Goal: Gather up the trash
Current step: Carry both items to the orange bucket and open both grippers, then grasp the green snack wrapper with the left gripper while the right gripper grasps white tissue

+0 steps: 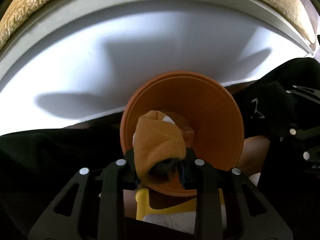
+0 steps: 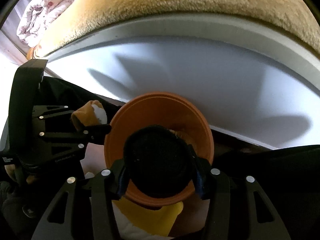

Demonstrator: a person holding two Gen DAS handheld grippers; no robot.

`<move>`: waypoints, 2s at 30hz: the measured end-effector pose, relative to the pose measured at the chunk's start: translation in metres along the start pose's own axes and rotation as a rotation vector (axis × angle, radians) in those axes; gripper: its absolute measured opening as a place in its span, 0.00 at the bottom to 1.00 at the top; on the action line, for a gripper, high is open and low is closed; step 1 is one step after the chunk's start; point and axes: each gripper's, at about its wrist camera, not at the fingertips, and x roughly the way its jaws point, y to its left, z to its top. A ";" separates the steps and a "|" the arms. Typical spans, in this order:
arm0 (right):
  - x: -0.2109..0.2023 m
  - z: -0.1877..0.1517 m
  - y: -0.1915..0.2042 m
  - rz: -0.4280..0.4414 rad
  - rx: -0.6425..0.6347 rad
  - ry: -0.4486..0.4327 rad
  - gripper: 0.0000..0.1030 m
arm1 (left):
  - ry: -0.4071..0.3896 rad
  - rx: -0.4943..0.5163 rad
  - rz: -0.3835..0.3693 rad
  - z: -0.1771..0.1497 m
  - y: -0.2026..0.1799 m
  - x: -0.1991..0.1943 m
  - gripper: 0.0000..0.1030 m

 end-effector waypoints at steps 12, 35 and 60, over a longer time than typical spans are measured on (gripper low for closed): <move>-0.036 -0.003 -0.010 -0.025 0.050 -0.089 0.70 | -0.047 0.006 -0.015 -0.003 0.004 -0.015 0.70; -0.111 0.034 -0.055 0.040 0.154 -0.348 0.71 | -0.490 0.224 0.093 0.245 0.003 -0.178 0.85; -0.105 0.045 -0.078 0.063 0.226 -0.376 0.74 | -0.407 0.429 0.168 0.419 0.002 -0.091 0.42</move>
